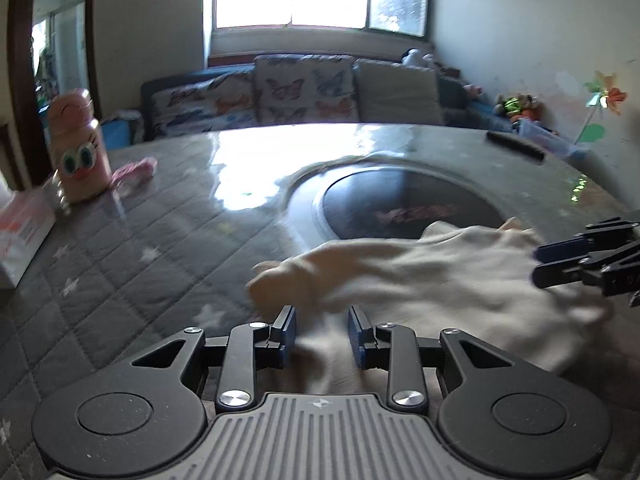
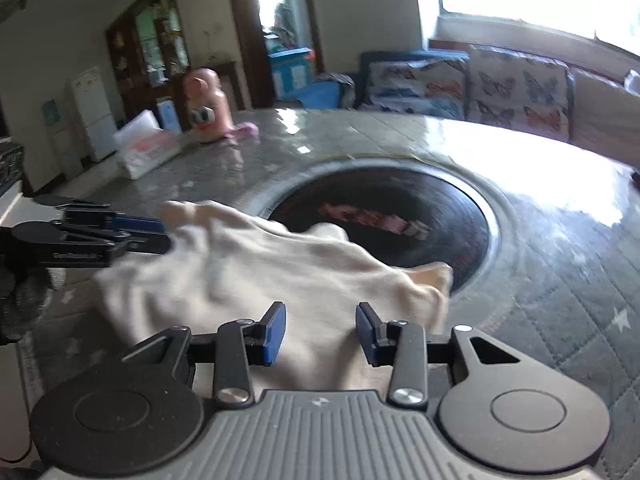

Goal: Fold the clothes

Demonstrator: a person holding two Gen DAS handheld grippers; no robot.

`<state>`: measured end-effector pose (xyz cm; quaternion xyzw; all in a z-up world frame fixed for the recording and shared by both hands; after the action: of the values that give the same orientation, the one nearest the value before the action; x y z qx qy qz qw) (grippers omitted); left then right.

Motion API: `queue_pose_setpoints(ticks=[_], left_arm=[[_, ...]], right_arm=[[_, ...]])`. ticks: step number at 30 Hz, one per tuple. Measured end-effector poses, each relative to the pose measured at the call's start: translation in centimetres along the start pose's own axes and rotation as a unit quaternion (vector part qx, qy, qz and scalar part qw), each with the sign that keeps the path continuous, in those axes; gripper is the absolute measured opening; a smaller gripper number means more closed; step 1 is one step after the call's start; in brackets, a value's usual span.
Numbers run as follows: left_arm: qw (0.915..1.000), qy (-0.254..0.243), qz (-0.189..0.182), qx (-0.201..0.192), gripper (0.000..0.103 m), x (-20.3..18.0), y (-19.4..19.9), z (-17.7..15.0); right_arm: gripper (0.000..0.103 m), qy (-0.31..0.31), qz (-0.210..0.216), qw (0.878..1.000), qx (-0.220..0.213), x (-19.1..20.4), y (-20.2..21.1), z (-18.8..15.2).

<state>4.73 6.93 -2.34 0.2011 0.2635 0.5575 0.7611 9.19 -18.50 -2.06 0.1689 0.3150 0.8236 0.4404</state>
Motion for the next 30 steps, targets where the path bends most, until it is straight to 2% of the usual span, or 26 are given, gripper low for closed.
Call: queue_pose_setpoints(ticks=[2, 10, 13, 18, 24, 30], left_arm=[[1.0, 0.003, 0.0, -0.001, 0.032, 0.5, 0.2, 0.0], [0.9996, -0.018, -0.015, -0.015, 0.031, -0.3, -0.8, 2.1], [0.9999, -0.008, -0.009, 0.001, 0.031, 0.5, -2.2, 2.2], [0.9995, 0.029, -0.015, -0.001, 0.031, 2.3, -2.3, 2.2], [0.9995, 0.03, -0.006, -0.003, 0.031, 2.5, -1.7, 2.1], [0.9995, 0.027, 0.009, -0.014, 0.033, 2.8, 0.3, 2.2]], right_arm=[[0.039, -0.014, -0.011, 1.0, 0.011, -1.1, -0.5, -0.3], [0.039, -0.021, -0.012, 1.0, -0.004, -1.9, -1.2, 1.2], [0.039, -0.03, -0.015, 0.999, 0.008, -2.3, -2.5, 1.4], [0.037, -0.048, -0.023, 0.999, 0.01, -3.2, -2.7, 1.5], [0.037, -0.035, -0.03, 0.999, 0.01, -2.8, -3.3, 1.4], [0.038, -0.006, -0.025, 1.0, -0.01, -1.1, -1.4, 1.9]])
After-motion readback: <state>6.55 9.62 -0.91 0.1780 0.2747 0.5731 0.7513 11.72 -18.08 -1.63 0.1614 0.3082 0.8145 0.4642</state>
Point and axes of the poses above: each gripper's, at about its wrist camera, not at the fingertips, and y roughly against the way its jaws point, x to its left, z to its top, the point moved 1 cm from there along -y, roughly the way its jaws point, and after that the axes turned 13 degrees about -z, right-handed, at the moved point
